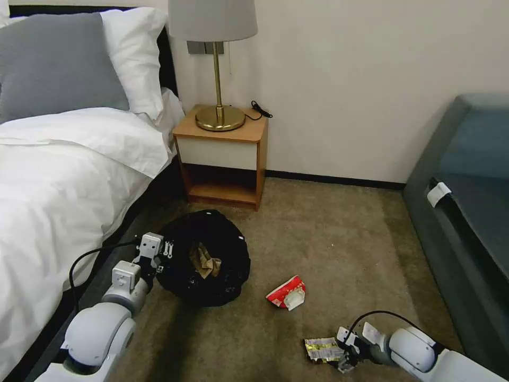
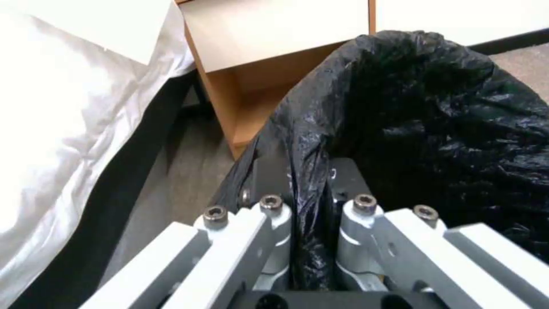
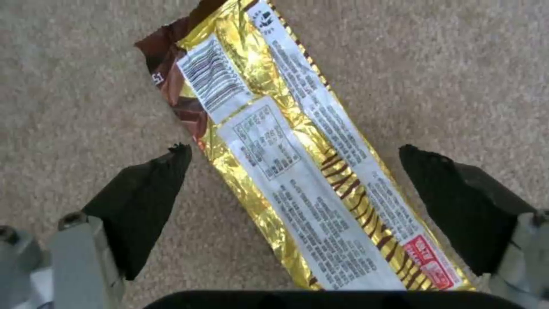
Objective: Pick up the trash bin, then pick up the garbage on the floor and place it into the trash bin.
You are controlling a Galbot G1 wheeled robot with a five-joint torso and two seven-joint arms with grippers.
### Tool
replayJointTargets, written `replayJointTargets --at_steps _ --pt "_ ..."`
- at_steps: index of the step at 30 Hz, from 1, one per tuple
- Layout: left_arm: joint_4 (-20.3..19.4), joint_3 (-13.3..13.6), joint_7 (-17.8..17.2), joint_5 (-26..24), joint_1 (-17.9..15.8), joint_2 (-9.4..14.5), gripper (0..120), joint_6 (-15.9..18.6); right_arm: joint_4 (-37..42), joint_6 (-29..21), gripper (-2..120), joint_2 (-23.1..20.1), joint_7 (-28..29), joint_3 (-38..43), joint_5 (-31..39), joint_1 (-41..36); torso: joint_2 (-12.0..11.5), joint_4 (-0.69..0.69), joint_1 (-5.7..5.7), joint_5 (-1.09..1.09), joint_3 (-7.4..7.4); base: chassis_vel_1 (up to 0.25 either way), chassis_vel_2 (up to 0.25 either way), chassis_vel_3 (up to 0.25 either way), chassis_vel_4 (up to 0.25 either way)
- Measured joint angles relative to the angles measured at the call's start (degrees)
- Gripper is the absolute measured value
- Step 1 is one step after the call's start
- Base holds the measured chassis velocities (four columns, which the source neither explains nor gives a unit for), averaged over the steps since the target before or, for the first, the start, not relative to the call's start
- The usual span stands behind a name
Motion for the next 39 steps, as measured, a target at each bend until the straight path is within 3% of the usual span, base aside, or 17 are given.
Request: replayJointTargets --at_steps 3,16,39 --pt "0.0 0.0 0.0 -0.1 -0.1 0.0 5 0.0 -0.4 0.0 86 0.3 -0.2 -0.3 0.0 0.4 0.0 0.0 0.0 0.0 0.0 0.0 0.0 0.0 0.0" --pt "-0.1 0.0 0.1 -0.2 0.0 -0.1 5 0.0 -1.9 0.1 83 1.0 -0.9 -0.6 -0.7 1.2 0.0 0.0 0.0 0.0 0.0 0.0 0.0 0.0 0.0" --pt "-0.4 0.0 0.3 -0.3 0.4 -0.4 5 0.0 -2.4 0.6 3 1.5 -1.5 0.9 -1.9 -0.2 0.0 0.0 0.0 0.0 0.0 0.0 0.0 0.0 0.0"
